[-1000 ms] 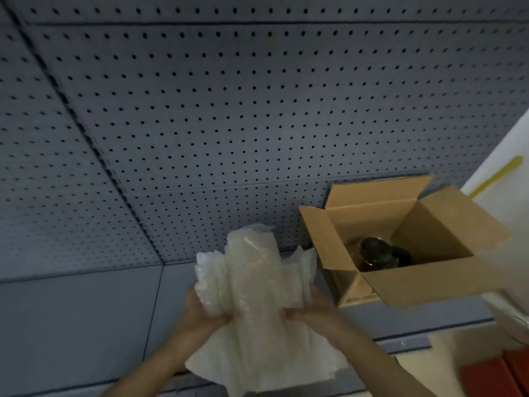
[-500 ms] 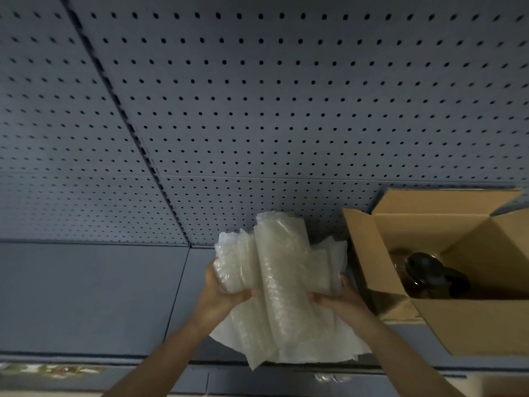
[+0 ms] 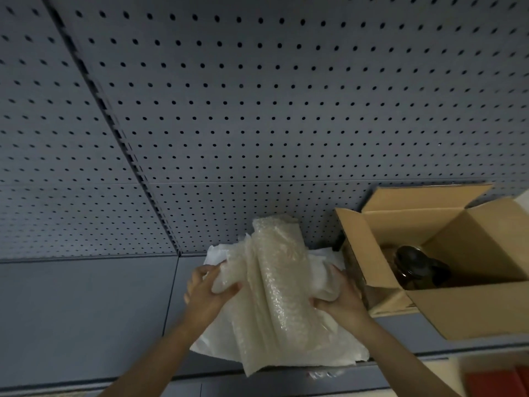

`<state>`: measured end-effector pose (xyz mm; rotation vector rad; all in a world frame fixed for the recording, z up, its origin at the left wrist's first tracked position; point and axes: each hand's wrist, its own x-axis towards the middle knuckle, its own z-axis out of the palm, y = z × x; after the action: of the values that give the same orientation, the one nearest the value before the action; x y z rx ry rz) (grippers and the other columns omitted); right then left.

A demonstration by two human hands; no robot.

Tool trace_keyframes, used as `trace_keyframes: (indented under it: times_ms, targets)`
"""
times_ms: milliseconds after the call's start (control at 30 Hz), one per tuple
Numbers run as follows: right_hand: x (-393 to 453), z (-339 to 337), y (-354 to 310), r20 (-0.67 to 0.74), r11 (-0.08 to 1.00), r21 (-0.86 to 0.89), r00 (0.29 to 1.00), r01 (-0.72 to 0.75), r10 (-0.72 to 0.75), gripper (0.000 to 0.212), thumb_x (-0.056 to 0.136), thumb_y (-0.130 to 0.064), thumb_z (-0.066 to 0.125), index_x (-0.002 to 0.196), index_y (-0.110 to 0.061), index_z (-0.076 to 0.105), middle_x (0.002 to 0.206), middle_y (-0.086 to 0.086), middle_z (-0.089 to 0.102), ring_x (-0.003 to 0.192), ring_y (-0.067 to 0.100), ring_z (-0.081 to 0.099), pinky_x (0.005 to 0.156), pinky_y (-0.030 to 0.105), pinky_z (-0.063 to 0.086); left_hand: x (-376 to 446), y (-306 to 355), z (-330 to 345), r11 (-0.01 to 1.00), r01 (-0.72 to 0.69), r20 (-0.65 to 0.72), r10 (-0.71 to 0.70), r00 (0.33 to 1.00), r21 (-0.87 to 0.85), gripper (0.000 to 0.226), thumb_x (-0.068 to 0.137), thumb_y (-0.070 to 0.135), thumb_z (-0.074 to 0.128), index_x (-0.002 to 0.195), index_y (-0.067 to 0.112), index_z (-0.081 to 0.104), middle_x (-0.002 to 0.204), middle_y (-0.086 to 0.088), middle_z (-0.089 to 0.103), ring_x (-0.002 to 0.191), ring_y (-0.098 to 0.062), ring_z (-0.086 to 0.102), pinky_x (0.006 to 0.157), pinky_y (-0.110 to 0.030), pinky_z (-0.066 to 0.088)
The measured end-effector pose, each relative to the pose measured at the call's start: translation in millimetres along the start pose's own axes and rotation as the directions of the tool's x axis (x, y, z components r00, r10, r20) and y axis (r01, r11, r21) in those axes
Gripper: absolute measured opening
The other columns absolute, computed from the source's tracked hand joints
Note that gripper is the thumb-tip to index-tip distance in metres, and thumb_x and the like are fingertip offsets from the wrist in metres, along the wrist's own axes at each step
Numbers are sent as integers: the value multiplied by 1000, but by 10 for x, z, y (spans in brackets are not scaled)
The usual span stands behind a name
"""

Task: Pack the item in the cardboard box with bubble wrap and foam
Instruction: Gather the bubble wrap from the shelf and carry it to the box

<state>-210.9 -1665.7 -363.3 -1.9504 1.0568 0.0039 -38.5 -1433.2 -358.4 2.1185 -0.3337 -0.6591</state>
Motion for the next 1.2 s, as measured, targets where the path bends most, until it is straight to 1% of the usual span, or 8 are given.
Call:
trace_keyframes:
  times_ms: [133, 300, 433, 533, 767, 1033, 1133, 1200]
  targets:
    - [-53, 57, -75, -88, 981, -91, 980, 170, -178, 77, 74, -14, 76, 141, -27, 41, 152, -1, 31, 142, 19, 29, 110, 24, 25, 184, 13, 27, 987, 22, 160, 3, 987, -156, 66, 74, 45, 77, 134, 40, 48, 129, 0, 56, 119, -21, 54, 104, -44, 46]
    - [-106, 225, -135, -66, 952, 100, 957, 290, -284, 44, 88, -8, 64, 129, -21, 54, 138, -9, 39, 136, 12, 34, 117, 25, 28, 396, -3, 187, 984, 45, 16, -43, 999, -174, 55, 78, 16, 78, 124, 26, 49, 107, 1, 62, 104, -25, 64, 92, -42, 54]
    - [-75, 422, -154, 19, 976, -79, 980, 201, -200, 55, 89, -42, 60, 140, -32, 41, 150, -10, 28, 142, 12, 23, 118, 24, 18, 475, -64, 236, 994, 103, -17, -103, 995, -36, 64, 83, 22, 73, 138, 12, 42, 123, -9, 55, 115, -32, 56, 97, -41, 49]
    - [-81, 518, -203, 7, 966, -203, 987, 158, -160, 60, 90, -53, 53, 144, -35, 33, 157, -4, 21, 144, 20, 18, 119, 33, 16, 534, -195, 168, 992, 116, -2, -116, 993, 45, 77, 81, 42, 70, 144, 16, 34, 141, -13, 45, 125, -34, 50, 103, -47, 45]
    - [-127, 578, -326, -57, 947, -237, 970, 216, -236, 62, 86, -53, 56, 142, -32, 38, 156, 2, 25, 142, 23, 22, 119, 36, 19, 355, -131, -66, 988, -78, -146, 97, 985, 132, 69, 88, 43, 62, 145, 17, 32, 143, -11, 41, 129, -30, 45, 106, -54, 40]
    - [-232, 493, -376, -159, 955, -131, 945, 265, -284, 54, 93, -36, 55, 143, -24, 38, 153, -1, 33, 140, 18, 26, 116, 27, 19, 61, 197, 42, 788, -470, -107, 548, 829, 398, 51, 88, 43, 54, 132, 17, 47, 133, -2, 50, 123, -21, 47, 103, -37, 37]
    - [-252, 454, -347, -129, 956, -128, 951, 263, -279, 56, 93, -39, 54, 144, -23, 37, 153, -1, 33, 140, 17, 27, 115, 25, 18, -69, 273, 171, 815, -492, -8, 519, 854, 306, 51, 91, 36, 58, 136, 18, 44, 133, 1, 47, 121, -13, 45, 105, -32, 41]
    - [-262, 430, -334, -106, 948, -136, 947, 287, -302, 58, 92, -41, 54, 144, -22, 36, 151, -1, 34, 138, 18, 27, 113, 21, 17, -132, 302, 275, 887, -393, 62, 390, 919, 244, 58, 93, 35, 57, 143, 20, 33, 137, 2, 40, 124, -13, 43, 107, -30, 40]
